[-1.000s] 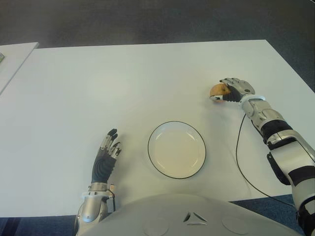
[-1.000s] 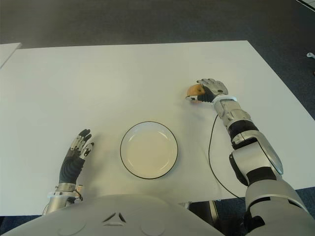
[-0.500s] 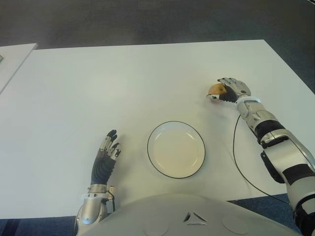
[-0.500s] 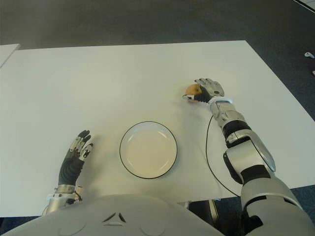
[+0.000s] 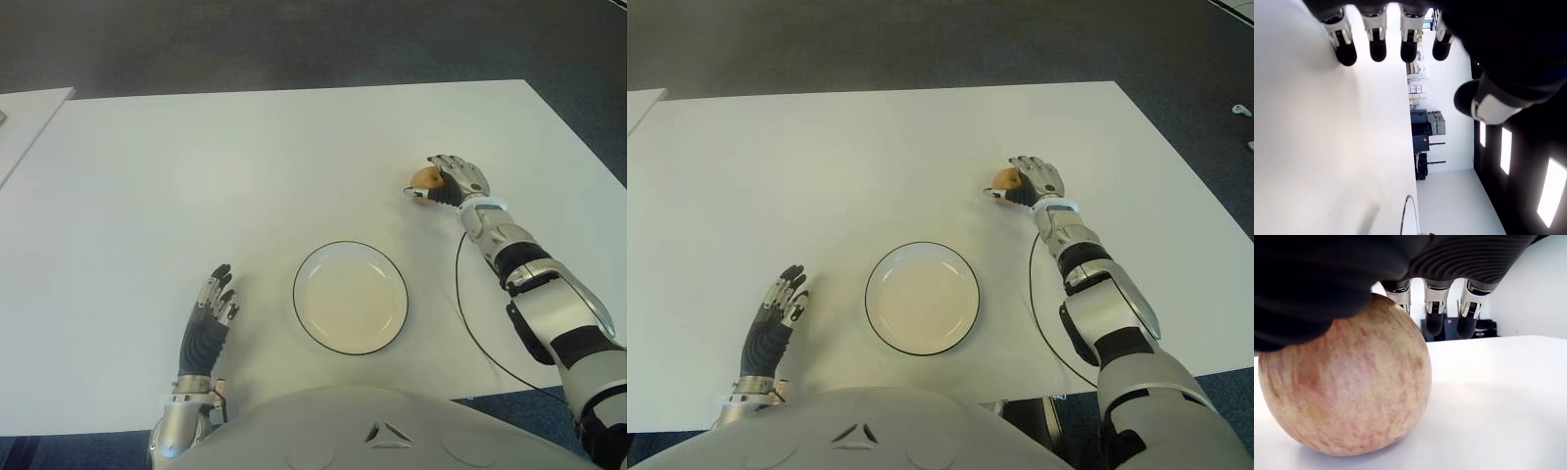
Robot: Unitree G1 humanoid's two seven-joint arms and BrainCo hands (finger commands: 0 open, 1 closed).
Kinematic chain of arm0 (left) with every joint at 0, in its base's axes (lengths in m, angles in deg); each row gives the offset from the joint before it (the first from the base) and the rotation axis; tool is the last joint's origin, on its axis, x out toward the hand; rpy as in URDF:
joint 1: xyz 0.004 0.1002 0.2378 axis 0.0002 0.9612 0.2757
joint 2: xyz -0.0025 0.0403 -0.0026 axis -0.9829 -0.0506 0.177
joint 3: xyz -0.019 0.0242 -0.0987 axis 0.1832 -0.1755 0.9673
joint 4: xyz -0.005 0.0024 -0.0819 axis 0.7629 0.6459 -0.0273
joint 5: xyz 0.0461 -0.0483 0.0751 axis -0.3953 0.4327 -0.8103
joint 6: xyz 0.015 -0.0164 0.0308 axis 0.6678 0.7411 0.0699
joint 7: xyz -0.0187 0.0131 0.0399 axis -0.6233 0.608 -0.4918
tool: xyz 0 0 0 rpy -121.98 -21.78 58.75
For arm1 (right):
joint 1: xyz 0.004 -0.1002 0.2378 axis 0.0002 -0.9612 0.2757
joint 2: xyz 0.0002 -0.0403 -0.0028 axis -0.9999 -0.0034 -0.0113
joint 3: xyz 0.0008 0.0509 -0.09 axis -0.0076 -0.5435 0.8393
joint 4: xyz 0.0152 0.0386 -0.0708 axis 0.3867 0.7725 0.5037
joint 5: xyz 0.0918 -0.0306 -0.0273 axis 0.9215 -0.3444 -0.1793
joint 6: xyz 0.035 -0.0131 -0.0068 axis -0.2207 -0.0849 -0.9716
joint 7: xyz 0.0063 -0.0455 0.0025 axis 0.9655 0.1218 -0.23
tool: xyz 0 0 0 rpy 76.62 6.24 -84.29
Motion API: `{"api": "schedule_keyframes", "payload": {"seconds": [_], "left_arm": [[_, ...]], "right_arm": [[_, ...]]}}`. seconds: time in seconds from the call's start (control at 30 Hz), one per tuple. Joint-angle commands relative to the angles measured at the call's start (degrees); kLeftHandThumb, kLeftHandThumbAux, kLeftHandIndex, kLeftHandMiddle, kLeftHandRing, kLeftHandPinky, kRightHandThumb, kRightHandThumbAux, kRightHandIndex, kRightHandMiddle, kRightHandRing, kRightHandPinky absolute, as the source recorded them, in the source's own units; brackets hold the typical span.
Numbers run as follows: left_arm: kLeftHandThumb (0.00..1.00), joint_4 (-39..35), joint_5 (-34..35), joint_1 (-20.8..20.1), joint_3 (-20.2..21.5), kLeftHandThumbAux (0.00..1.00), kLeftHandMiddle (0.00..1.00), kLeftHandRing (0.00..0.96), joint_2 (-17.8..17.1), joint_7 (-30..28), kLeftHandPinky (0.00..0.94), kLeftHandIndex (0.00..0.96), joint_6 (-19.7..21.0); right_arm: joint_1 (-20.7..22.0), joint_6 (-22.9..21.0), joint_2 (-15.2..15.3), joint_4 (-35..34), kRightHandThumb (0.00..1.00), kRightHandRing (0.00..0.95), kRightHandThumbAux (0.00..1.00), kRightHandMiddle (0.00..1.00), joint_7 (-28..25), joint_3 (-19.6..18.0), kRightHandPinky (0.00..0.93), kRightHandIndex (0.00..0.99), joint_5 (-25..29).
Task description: Put the apples into the plate.
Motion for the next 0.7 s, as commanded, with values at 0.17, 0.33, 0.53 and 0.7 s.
{"api": "schedule_keyframes", "payload": {"seconds": [0.17,0.33,0.53,0.7], "left_arm": [[0.045,-0.6,-1.0,1.1,-0.4,0.5,0.0,0.0,0.2,-0.1,0.0,0.009,0.0],[0.041,-0.5,-1.0,1.3,-0.3,0.497,0.0,0.0,0.3,-0.2,0.0,0.011,-0.4],[0.042,-0.4,-1.0,1.3,-0.2,0.488,0.001,0.0,0.5,0.0,0.0,0.011,-1.0],[0.042,-0.2,-1.4,1.2,-0.1,0.49,0.001,0.0,0.6,0.2,0.0,0.01,-1.6]], "right_arm": [[-3.8,2.2,-1.9,2.3,0.302,0.0,0.226,0.0,0.3,1.3,0.0,0.006,-0.1],[-3.9,3.6,-1.7,2.7,0.33,0.041,0.236,0.056,4.1,1.6,0.07,0.064,-0.6],[-3.7,3.7,-1.9,3.4,0.353,0.119,0.234,0.136,6.1,1.8,0.152,0.119,-0.6],[-3.5,3.6,-1.9,3.7,0.358,0.149,0.233,0.163,6.5,2.0,0.182,0.128,-0.6]]}}
